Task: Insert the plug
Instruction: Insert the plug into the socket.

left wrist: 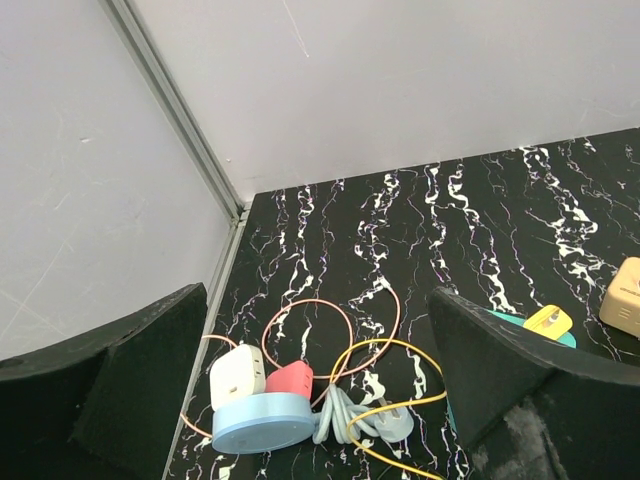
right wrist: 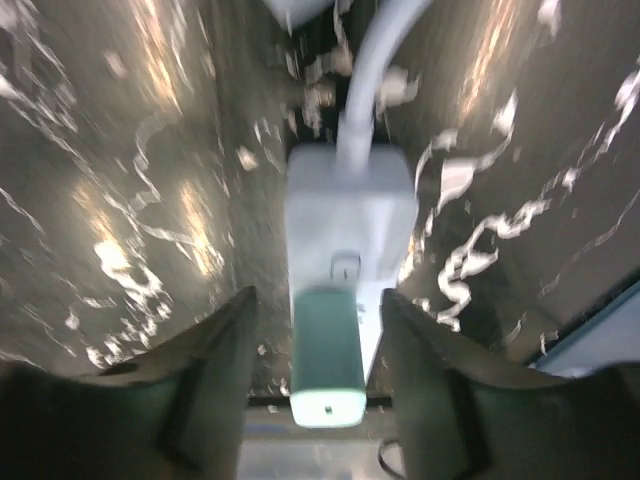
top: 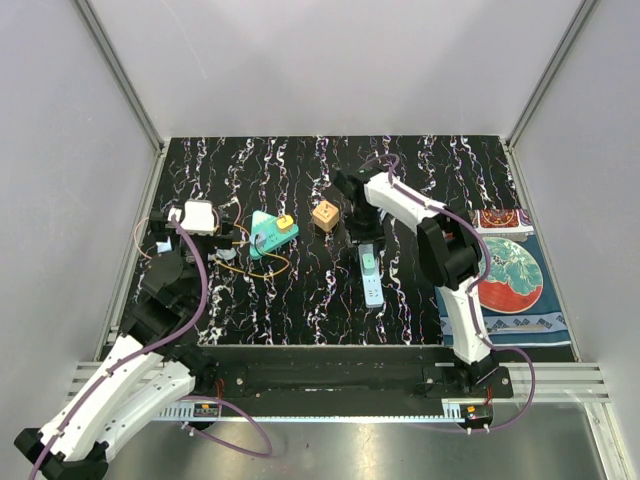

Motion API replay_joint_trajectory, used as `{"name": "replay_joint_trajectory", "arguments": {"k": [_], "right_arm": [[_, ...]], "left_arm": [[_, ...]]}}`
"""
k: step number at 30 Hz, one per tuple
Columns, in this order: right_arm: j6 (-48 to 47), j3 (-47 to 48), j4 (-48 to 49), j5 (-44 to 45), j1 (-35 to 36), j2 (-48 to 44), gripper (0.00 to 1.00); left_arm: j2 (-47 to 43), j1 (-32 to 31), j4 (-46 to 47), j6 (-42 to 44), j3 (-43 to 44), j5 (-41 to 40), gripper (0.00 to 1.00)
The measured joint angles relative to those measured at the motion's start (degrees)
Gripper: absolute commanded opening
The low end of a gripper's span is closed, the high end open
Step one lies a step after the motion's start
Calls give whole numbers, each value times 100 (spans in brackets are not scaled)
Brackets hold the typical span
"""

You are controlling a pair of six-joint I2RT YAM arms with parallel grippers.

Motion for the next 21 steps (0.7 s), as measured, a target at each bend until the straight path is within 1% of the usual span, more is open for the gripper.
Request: {"name": "replay_joint_trajectory", "arguments": {"k": [1, 2, 5, 8, 9, 14, 16, 19, 21], "right_arm": [[20, 79, 166, 44, -37, 42, 68], [11, 138, 363, 90, -79, 59, 75], [24, 149, 743, 203, -166, -15, 86], [17, -223, 1086, 205, -192, -398, 91], [20, -380, 1150, 201, -195, -566, 94], [85, -1947, 1799, 111, -192, -2098, 99], [168, -2791, 2179, -31, -195, -2863, 100], [306, -3700, 2702, -302, -195, -3558, 100], [420, -4258, 3036, -527, -195, -3832, 100]], "left_arm": [[24, 0, -4, 0, 0, 11, 99], [59, 0, -4, -2, 0, 22, 99], [142, 0, -13, -17, 0, 55, 99], [225, 2, -37, -59, 0, 107, 99], [251, 2, -44, -68, 0, 131, 99], [428, 11, -66, -170, 2, 214, 99], [538, 11, -81, -247, 2, 236, 99], [691, 11, -127, -328, 15, 313, 99], [833, 11, -229, -404, 39, 376, 99]]}}
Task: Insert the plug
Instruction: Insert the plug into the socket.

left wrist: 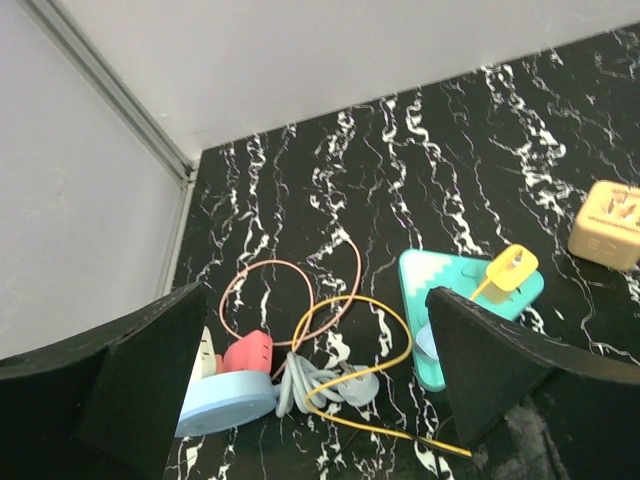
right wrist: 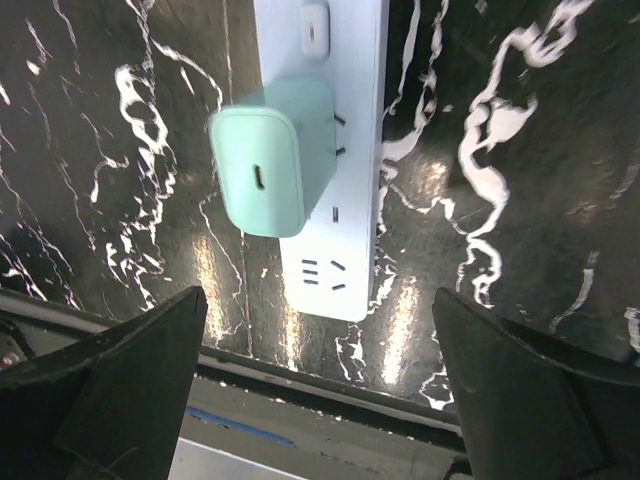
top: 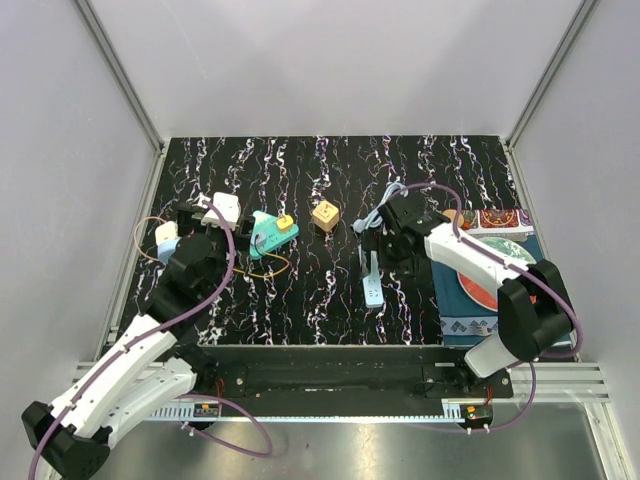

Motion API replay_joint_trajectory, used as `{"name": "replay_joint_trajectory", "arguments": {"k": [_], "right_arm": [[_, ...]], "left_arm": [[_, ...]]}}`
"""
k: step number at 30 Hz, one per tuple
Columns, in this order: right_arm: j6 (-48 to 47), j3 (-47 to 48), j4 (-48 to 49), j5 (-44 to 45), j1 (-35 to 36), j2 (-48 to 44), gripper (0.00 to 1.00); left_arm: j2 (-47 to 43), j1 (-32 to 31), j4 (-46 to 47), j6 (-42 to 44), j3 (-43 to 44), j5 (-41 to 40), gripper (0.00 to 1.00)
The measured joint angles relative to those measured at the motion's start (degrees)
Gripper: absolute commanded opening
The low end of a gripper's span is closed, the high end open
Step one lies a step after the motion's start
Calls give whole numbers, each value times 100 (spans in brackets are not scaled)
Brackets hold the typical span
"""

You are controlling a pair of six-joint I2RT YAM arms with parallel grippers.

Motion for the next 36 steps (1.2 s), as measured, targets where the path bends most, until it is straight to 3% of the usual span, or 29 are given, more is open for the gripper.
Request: {"name": "replay_joint_trajectory", "arguments": {"k": [7, 16, 24, 30, 36], "right_arm": [[369, -1123, 1038, -833, 28, -74, 100], [511, -1191, 1801, -1198, 236, 245, 100], [328, -1255, 2199, -1016, 337, -424, 100], [-31, -1482, 2376, -164, 310, -1718, 100], [-549, -1639, 2441, 623, 293, -2430, 100]], "left_arm": [[140, 0, -181, -151, 20, 164, 99], [514, 15, -341, -262, 238, 634, 99], [2253, 66, -837, -756, 1346, 1657, 99], [3928, 70, -1165, -1043, 2570, 2267, 99], [5449, 72, -1419, -1145, 3681, 2623, 99]]}}
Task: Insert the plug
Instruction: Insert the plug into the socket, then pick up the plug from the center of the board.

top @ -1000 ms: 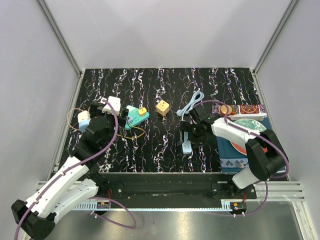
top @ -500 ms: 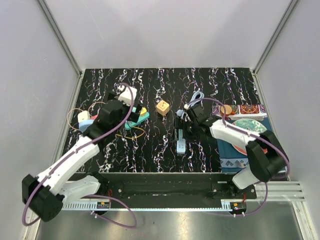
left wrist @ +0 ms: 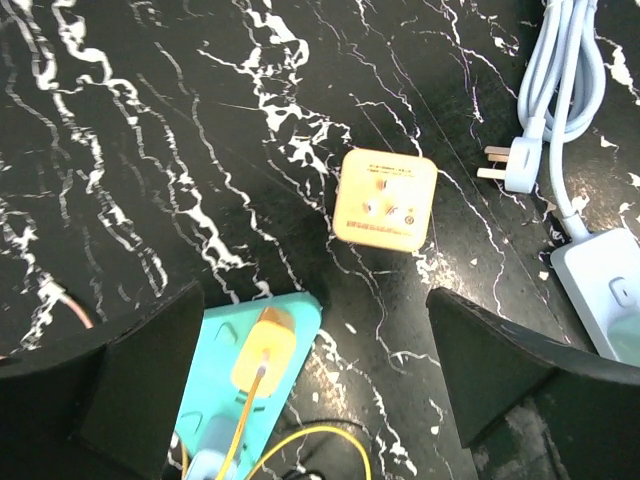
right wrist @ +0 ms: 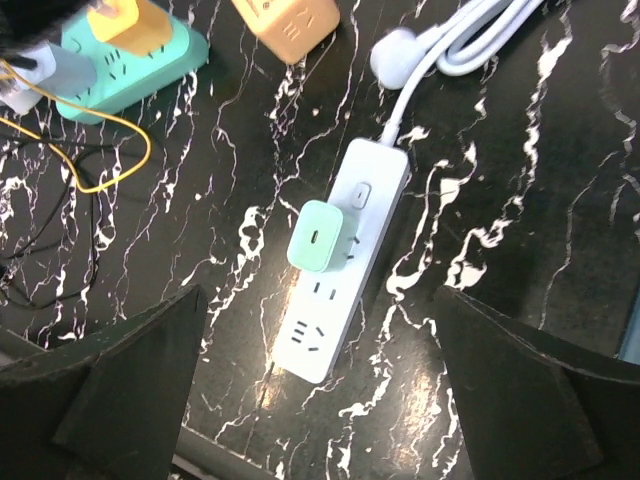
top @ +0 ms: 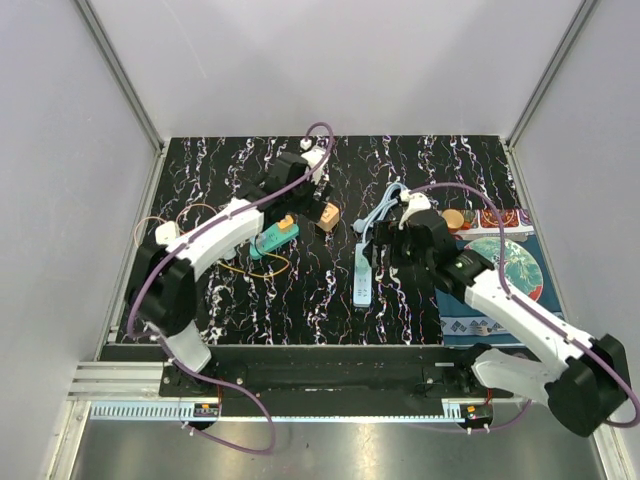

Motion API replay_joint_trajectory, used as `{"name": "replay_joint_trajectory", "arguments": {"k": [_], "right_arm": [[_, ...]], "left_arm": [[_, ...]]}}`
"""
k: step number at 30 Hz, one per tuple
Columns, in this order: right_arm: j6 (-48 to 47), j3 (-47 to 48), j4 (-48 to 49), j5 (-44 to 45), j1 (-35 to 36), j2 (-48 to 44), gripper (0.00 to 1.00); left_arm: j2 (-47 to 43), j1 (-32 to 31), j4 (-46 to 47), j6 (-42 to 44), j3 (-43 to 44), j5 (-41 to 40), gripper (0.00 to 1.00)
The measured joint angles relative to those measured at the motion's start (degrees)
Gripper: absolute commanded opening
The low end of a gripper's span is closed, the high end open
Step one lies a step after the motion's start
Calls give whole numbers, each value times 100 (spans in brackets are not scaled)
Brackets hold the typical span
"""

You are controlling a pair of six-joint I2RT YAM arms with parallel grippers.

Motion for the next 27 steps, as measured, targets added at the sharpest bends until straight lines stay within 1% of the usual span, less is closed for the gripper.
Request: {"name": "replay_joint_trajectory", "arguments": {"k": [2, 8, 14, 18, 22, 25, 27], "right_arm": [[-184, -212, 232, 205, -4, -310, 100], [-529, -1207, 1071, 516, -11, -1510, 100], [-621, -1950, 1897, 647, -15, -2188, 100], [-645, -2129, 2194, 647, -15, -2264, 100], [-667, -2131, 2413, 643, -15, -2120, 100], [-686, -2133, 2509, 603, -15, -2022, 100], [-704, -2140, 2533, 595, -15, -1982, 100]], "left_arm": [[439, 0, -153, 7, 330, 85, 99], [1274, 7, -358, 105, 929, 328, 99], [1899, 7, -437, 120, 1305, 560, 98], [2269, 7, -461, 157, 1506, 699, 96], [2538, 7, -549, 210, 1685, 892, 87], [2695, 7, -643, 240, 1856, 1016, 85], [2774, 7, -708, 245, 1932, 1106, 80]]}}
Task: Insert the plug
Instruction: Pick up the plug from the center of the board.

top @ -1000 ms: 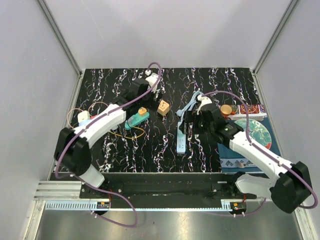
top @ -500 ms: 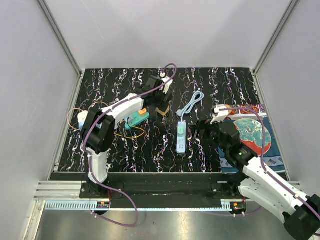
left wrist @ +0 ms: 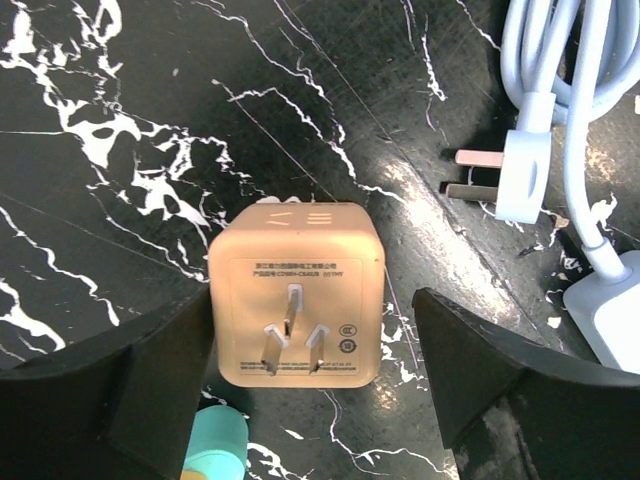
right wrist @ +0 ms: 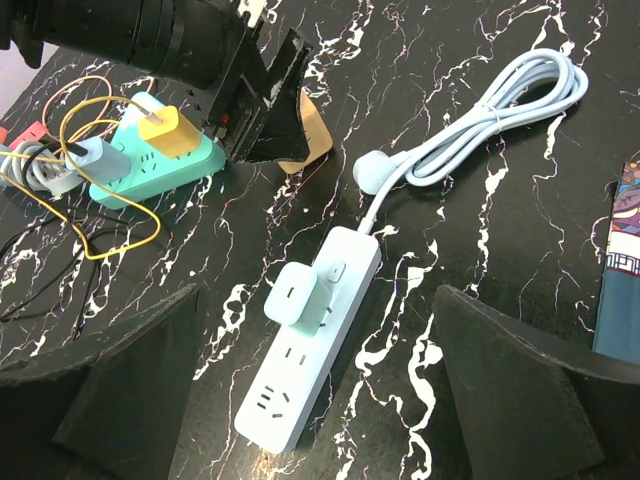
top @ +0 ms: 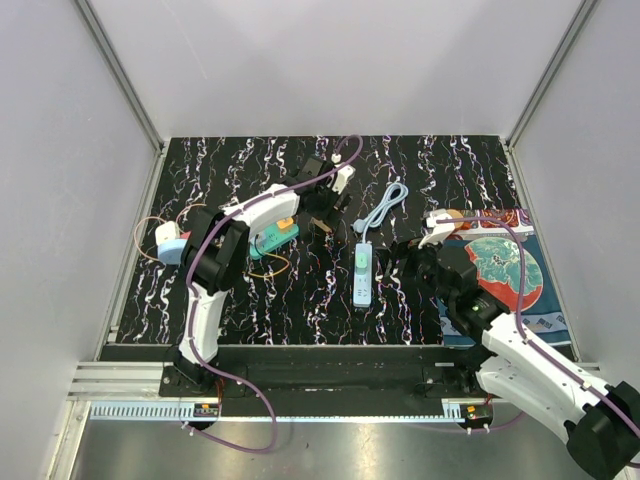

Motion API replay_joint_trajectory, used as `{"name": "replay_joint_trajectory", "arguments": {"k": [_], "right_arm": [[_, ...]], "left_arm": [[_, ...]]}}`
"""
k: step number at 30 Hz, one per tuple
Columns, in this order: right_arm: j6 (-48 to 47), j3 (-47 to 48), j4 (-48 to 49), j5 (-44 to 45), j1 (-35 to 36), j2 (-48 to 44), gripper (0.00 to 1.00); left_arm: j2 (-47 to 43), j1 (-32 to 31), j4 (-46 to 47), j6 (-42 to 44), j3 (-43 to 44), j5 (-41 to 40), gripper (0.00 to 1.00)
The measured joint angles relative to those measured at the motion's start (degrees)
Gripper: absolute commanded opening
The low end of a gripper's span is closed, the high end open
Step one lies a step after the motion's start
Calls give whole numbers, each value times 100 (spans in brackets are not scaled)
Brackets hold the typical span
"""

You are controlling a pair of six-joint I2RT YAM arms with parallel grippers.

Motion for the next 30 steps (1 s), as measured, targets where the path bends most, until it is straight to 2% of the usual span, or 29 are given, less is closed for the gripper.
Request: {"name": "replay_joint_trajectory", "arguments": {"k": [10, 12, 14, 16, 18, 19, 22, 23, 26, 30], "right_arm": [[-26, -33, 133, -103, 0, 66, 100], [-26, -35, 133, -105, 0, 66, 100], [-26, -35, 133, -109, 0, 66, 100], [-26, -35, 133, -127, 0, 66, 100], [-24, -35, 133, -157, 0, 66, 100], [-26, -35, 136, -188, 0, 70, 100], [-22, -33, 142, -273, 0, 129, 100], [-22, -33, 144, -302, 0, 157, 100], [-20, -22, 116, -404, 0, 267, 100], [-50, 94, 24, -612, 0, 409, 100]], "left_arm": [[61, 9, -343, 11, 35, 227, 78], [63, 11, -367, 2, 35, 225, 74], [76, 11, -365, -17, 35, 221, 69], [92, 11, -369, -48, 35, 221, 50], [94, 15, -380, -74, 35, 232, 41], [94, 17, -382, -59, 35, 232, 32], [94, 20, -387, -103, 35, 254, 25], [94, 20, -387, -107, 35, 264, 17], [50, 24, -363, -118, -15, 354, 13], [-431, 26, -175, -168, -597, 555, 14]]}}
